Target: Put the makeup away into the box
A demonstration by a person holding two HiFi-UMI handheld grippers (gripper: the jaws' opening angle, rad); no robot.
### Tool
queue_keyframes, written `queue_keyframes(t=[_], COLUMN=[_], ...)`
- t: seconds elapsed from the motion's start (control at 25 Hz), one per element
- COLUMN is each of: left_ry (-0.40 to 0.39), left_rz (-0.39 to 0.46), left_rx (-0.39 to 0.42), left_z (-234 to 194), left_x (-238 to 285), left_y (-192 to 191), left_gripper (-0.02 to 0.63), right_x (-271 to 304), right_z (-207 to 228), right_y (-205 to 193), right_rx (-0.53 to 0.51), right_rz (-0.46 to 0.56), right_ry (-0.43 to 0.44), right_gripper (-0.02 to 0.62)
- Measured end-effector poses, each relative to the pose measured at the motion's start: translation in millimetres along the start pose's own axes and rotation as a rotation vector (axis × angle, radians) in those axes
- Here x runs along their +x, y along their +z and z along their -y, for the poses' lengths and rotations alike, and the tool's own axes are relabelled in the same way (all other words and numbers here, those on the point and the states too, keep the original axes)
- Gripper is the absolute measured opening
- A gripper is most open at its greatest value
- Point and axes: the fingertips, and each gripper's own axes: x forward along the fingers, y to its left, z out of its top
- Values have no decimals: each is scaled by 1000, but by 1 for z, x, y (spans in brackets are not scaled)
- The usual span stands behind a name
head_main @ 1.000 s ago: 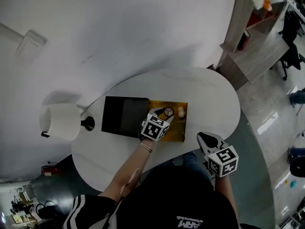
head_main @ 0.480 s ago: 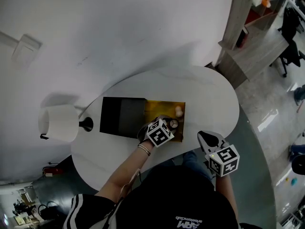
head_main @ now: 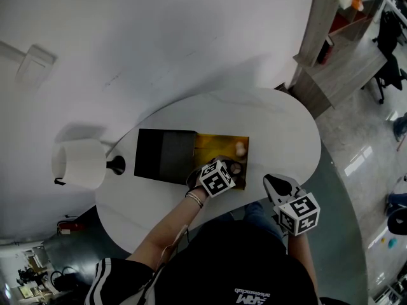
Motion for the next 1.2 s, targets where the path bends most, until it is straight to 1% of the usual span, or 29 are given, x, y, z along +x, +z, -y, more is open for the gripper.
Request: queue_keyframes(t=[0.32,0.52,0.6,0.8,0.88,0.96,1.12,1.2], left_ry=[27,62,81,99,115,137,186,198], left_rz=[29,74,105,226,265,299,399,449], left_rx=[-1,-12,-24,-122,-143,-156,-194,-223], left_z=[0,-1,-2,-5,-5,-5,-8,-7], left_x=[-5,-24,-34,-61,-73,-85,-112,-128], left_y=[-1,1,3,9,10,8,7,5], left_gripper=[233,233,233,232,225,204,96,52], right_x=[3,6,8,18,21,24,32,37], right_z=[-4,-11,-15,-27,-33,-38,-50,-57], right_y=[2,5,6,11,14,17,20,20], right_rx=[-18,-37,-46,-81,-98,-111,-143,-156], right_rz=[-8,-14,-19,-26,-27,-29,-46,-55], right_ry=[4,14,20,46,57,65,87,101], right_gripper=[29,29,29,29,29,29,29,29])
